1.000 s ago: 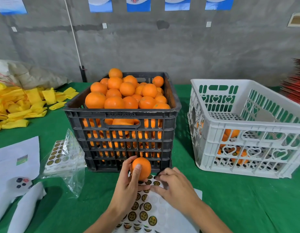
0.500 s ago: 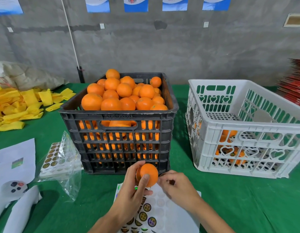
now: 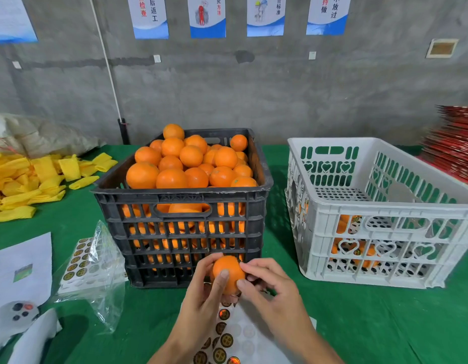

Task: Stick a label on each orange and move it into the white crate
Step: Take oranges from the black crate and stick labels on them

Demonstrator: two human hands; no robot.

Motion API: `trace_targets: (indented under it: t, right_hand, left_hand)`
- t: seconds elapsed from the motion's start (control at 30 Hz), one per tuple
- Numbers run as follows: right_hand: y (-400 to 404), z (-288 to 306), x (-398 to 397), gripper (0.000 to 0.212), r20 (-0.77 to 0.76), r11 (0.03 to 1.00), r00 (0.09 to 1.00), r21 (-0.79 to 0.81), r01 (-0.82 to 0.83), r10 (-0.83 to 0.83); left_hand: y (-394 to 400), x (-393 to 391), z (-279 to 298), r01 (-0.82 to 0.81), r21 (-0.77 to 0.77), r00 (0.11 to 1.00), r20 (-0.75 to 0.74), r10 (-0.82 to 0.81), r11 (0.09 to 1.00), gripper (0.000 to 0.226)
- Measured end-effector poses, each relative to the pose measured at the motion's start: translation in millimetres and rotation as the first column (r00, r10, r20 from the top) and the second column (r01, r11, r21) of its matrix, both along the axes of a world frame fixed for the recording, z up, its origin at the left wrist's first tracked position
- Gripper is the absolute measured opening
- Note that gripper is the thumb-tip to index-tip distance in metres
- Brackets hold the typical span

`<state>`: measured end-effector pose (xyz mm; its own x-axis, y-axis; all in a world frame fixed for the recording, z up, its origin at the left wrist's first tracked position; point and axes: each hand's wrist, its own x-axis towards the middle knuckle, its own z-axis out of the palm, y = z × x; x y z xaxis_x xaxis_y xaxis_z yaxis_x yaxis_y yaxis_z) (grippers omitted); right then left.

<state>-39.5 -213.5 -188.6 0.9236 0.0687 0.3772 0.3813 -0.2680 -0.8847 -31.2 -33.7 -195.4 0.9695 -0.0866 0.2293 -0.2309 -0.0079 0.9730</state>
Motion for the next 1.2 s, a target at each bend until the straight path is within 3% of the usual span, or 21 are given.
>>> trace_targets:
  t: [0.07,0.1,0.2,0.3,0.4,0.47,0.53,0.6,0.7,0.83,0.97,1.07,1.13,1.2]
  right_hand:
    - [3.7,4.0,-5.6,0.051,0.239,0.951,0.969,-0.281,0.127,-0.059]
    - [6.2,7.2,-6.0,0.06,0.352,0.914,0.932,-0.344,0.212,-0.084]
    - [6.8,35.0,-4.0,0.063,0.55,0.874,0.799,-0.234,0.427,-0.243]
    - [-9.3,73.2,6.4,0.062,0.638,0.809,0.676,-0.139,0.571,-0.367]
    - [-31.9,103.2,18.6,0.064,0.667,0.743,0.589,-0.079,0.665,-0.456]
    - [-48.3,114.5,28.3,0.066,0.646,0.698,0.563,-0.064,0.713,-0.515]
    - [-64.7,120.1,36.6,0.064,0.594,0.672,0.577,-0.081,0.736,-0.56]
    - [-78.1,120.5,43.4,0.058,0.592,0.644,0.573,-0.115,0.756,-0.567]
    - [-83.5,114.0,50.7,0.041,0.624,0.651,0.588,-0.161,0.742,-0.515]
    - [-69.5,103.0,53.2,0.03,0.658,0.704,0.61,-0.167,0.691,-0.442]
    - [-50.2,97.3,51.5,0.027,0.678,0.709,0.626,-0.217,0.671,-0.385]
    - [-38.8,92.7,49.1,0.025,0.677,0.72,0.643,-0.238,0.652,-0.358]
    - [-36.0,89.2,46.7,0.024,0.677,0.733,0.648,-0.235,0.639,-0.348]
    - [-36.0,84.5,44.6,0.023,0.679,0.764,0.652,-0.207,0.611,-0.338]
  left_hand:
    - [-5.7,-2.4,17.7,-0.024,-0.034,0.999,0.035,0.025,0.999,0.032]
    - [-10.0,-3.7,28.3,-0.03,-0.052,0.998,0.053,0.033,0.998,0.036]
    - [-29.7,-6.5,68.3,-0.053,-0.031,0.989,0.138,0.057,0.998,0.052]
    - [-46.3,5.4,116.7,-0.143,0.199,0.936,0.344,0.068,0.969,0.049]
    - [-54.3,29.4,159.3,-0.167,0.354,0.861,0.507,-0.039,0.92,0.039]
    - [-50.5,55.7,179.8,-0.317,0.395,0.734,0.678,-0.041,0.862,0.025]
    - [-35.8,91.3,194.8,-0.477,0.473,0.682,0.731,-0.027,0.741,0.016]
    - [-14.7,130.4,203.0,-0.501,0.675,0.789,0.613,-0.034,0.542,0.023]
    - [5.2,170.8,204.3,-0.204,0.939,0.975,0.222,-0.034,0.278,0.051]
    - [0.6,195.1,206.0,-0.037,0.998,0.996,0.041,-0.075,0.049,0.077]
    - [-11.7,200.5,214.6,0.035,0.999,0.998,-0.037,-0.059,-0.032,0.076]
    - [-21.5,199.9,216.1,0.007,0.999,0.998,-0.01,-0.07,-0.049,0.067]
    - [-23.1,195.4,218.2,-0.041,0.999,0.997,0.042,-0.068,0.016,0.064]
    - [-20.4,186.5,221.7,-0.185,0.971,0.976,0.199,-0.083,0.149,0.064]
